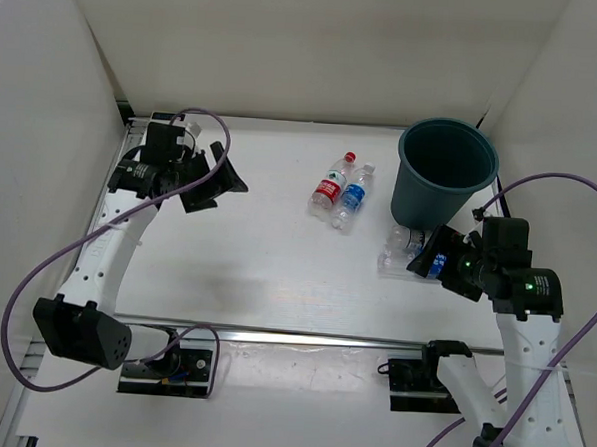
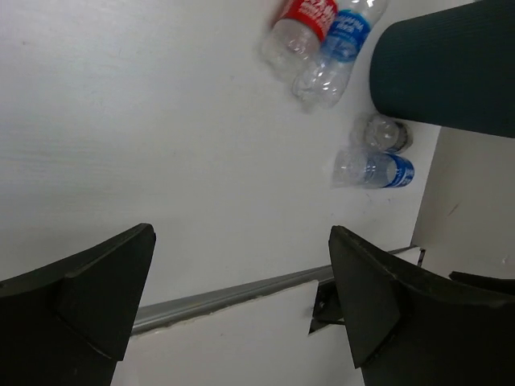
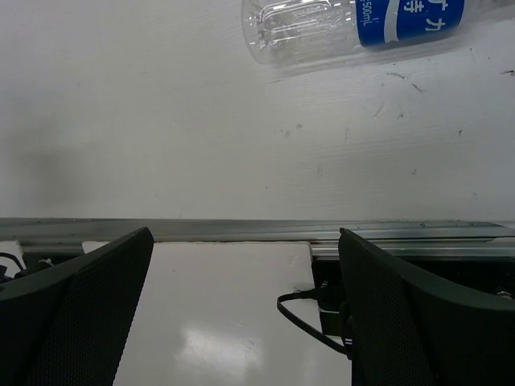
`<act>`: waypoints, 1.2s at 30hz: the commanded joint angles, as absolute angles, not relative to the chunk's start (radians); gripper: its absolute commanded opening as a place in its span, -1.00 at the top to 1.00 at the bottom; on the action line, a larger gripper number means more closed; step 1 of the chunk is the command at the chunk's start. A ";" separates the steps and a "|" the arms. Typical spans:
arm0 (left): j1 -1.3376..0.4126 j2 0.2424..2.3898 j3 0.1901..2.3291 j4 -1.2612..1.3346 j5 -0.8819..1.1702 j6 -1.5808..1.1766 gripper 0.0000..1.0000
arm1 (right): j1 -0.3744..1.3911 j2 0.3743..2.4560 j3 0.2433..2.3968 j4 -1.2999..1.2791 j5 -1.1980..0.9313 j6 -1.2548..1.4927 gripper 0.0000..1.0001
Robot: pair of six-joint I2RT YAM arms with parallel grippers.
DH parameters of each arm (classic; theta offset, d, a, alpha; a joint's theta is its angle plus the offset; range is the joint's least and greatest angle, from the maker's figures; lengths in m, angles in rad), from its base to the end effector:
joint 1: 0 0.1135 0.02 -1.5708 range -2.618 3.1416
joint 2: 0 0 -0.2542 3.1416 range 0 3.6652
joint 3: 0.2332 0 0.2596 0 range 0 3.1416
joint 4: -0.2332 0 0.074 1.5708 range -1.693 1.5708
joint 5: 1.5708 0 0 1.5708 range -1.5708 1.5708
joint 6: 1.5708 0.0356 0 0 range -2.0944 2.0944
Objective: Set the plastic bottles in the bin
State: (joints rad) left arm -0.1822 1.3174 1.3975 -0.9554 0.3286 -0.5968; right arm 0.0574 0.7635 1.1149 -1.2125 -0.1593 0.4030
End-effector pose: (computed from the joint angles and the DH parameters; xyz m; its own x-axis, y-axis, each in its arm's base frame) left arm 0.2657 -0.0606 0.3569 -0.8352 -0.3870 -0.3908 -0.1142 0.8171 -0.5650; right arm 0.1234 0.0127 0.3497 -0.7593 0.3442 -0.5522 0.1500 0.9184 0.3662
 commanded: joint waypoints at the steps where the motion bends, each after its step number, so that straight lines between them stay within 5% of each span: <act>1: -0.224 1.290 1.489 -0.836 0.322 -0.604 -1.00 | 0.061 0.762 1.146 -1.213 -0.170 0.379 -0.98; 10: -0.265 1.805 1.908 -0.917 0.221 -0.537 -0.99 | 0.107 0.762 1.155 -1.204 -0.215 0.408 -0.98; 18: -0.310 2.163 2.313 -0.907 0.345 -0.371 -0.99 | 0.184 0.716 1.184 -1.218 -0.173 0.388 -0.98; 36: -0.505 2.450 2.419 -0.753 0.183 -0.169 -0.99 | 0.184 0.778 1.302 -1.316 -0.018 0.429 -0.98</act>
State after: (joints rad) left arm -0.5102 2.4496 2.3798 -0.8074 0.2382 -0.2161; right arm 0.1791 0.7681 1.2598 -1.2980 -0.0517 0.4160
